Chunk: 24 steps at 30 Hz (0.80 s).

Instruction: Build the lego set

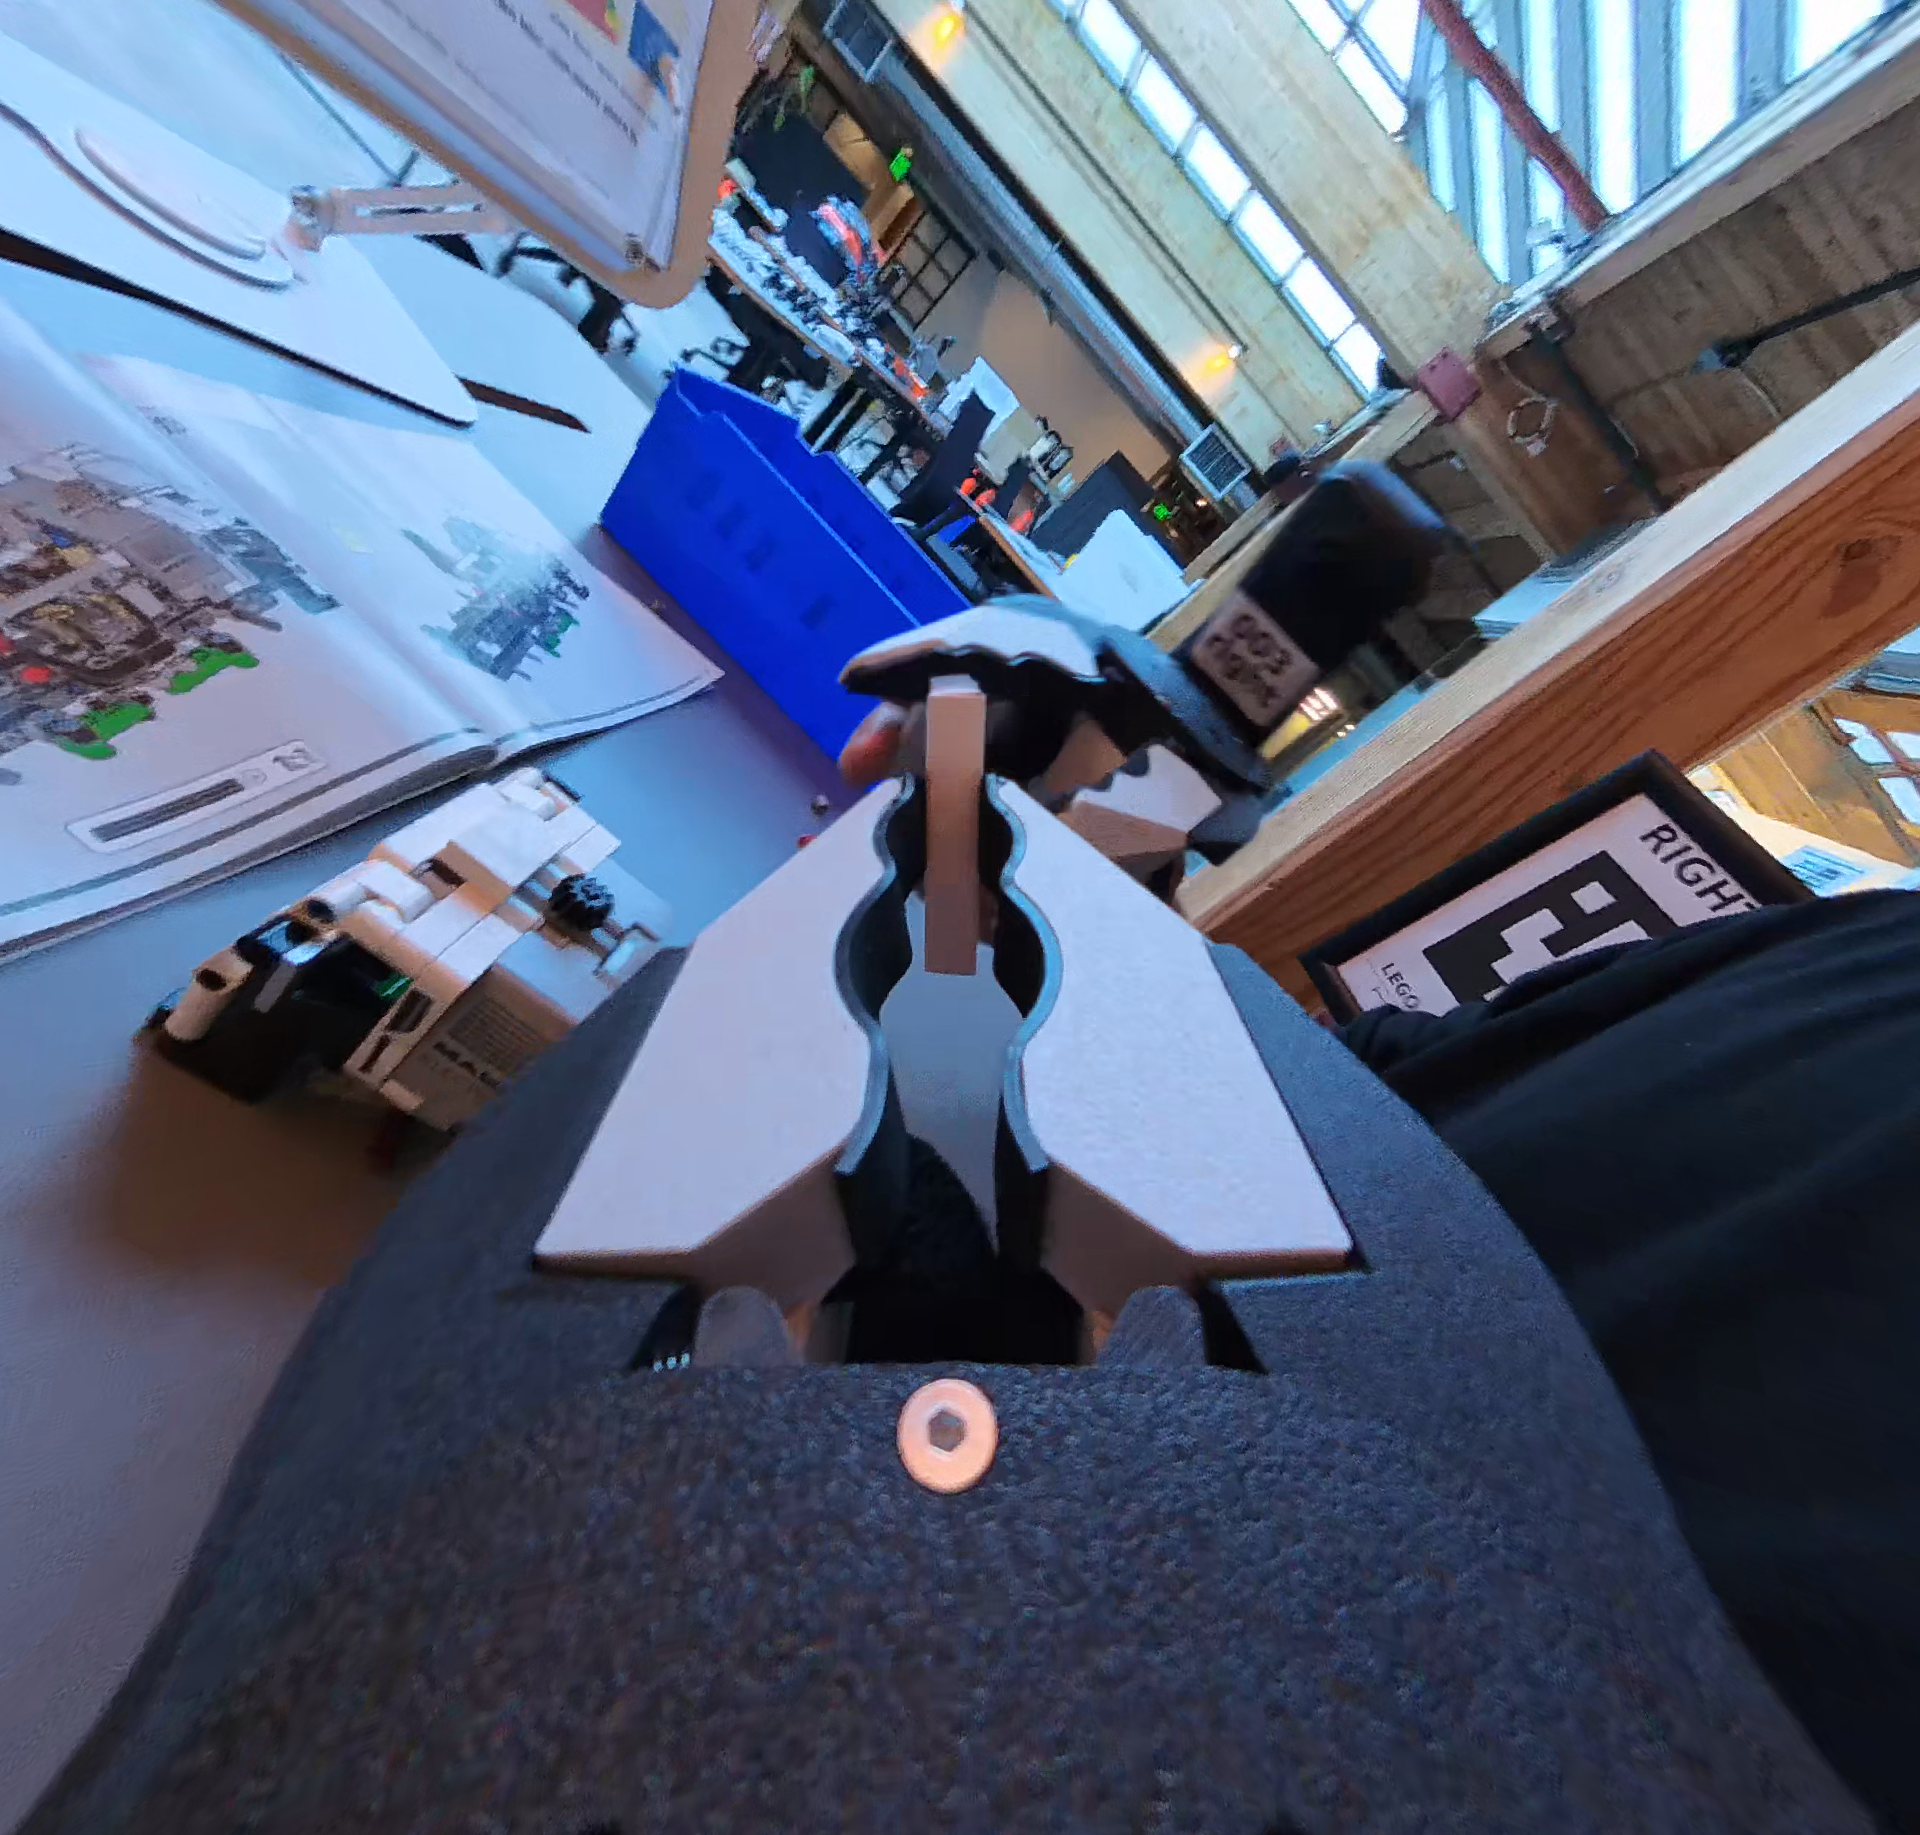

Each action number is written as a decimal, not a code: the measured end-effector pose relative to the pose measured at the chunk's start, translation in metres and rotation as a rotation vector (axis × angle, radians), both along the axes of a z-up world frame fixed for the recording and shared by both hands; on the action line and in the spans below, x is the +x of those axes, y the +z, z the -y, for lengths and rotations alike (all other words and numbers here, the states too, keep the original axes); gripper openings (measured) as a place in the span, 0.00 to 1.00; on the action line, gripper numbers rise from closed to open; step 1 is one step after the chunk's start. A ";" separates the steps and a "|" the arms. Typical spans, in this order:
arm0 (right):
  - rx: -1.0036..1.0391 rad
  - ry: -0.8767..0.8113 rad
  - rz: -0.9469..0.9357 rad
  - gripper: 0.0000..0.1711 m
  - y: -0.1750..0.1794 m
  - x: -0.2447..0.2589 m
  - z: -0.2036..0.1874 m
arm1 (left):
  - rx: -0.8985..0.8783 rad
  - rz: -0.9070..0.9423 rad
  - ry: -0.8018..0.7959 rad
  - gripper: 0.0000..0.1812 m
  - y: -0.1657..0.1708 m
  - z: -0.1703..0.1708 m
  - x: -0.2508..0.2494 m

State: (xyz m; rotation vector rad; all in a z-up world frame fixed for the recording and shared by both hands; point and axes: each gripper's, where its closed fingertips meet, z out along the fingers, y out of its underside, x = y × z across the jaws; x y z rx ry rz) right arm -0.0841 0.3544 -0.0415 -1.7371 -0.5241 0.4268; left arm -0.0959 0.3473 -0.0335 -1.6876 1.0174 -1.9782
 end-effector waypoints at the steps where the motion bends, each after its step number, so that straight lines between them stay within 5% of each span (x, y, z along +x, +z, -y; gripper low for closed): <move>1: -0.033 0.026 -0.089 0.24 0.002 -0.004 0.001 | -0.004 0.017 -0.007 0.04 0.002 0.003 0.000; 6: -0.138 0.199 -0.384 0.06 0.013 -0.013 0.017 | 0.019 0.068 -0.053 0.04 0.011 0.011 -0.004; 18: -0.244 0.651 -0.815 0.05 0.051 -0.028 0.063 | -0.266 0.307 -0.454 0.05 0.050 0.049 -0.028; 22: -0.200 0.606 -0.778 0.08 0.048 -0.017 0.061 | -0.227 0.276 -0.372 0.03 0.041 0.039 -0.023; 24: -0.145 0.457 -0.649 0.12 0.040 -0.005 0.049 | -0.193 0.237 -0.275 0.03 0.035 0.025 -0.021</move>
